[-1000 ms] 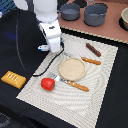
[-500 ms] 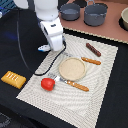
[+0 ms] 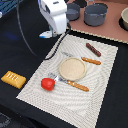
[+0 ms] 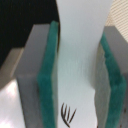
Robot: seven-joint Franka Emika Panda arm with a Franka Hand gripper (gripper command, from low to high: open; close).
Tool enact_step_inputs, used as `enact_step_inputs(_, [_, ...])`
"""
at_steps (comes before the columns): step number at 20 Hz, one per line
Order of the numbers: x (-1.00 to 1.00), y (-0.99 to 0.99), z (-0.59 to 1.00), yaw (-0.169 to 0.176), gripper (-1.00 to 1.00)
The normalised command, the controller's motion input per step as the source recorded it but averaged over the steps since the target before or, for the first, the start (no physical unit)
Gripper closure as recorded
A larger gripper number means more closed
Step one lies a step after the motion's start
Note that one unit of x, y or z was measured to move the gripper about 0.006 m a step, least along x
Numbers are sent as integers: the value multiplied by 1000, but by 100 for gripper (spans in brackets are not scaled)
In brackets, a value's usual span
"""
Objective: Interact with the objects in diverse but meaningful ways.
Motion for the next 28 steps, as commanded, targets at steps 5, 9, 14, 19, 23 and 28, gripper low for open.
enact_step_inputs(5, [967, -161, 512, -2, 100])
enact_step_inputs(9, [1000, -225, 491, -12, 100])
enact_step_inputs(14, [995, -264, 494, -20, 100])
enact_step_inputs(19, [941, -362, 362, -28, 100])
enact_step_inputs(23, [869, -416, 44, -53, 100])
enact_step_inputs(28, [881, -463, 10, -38, 100])
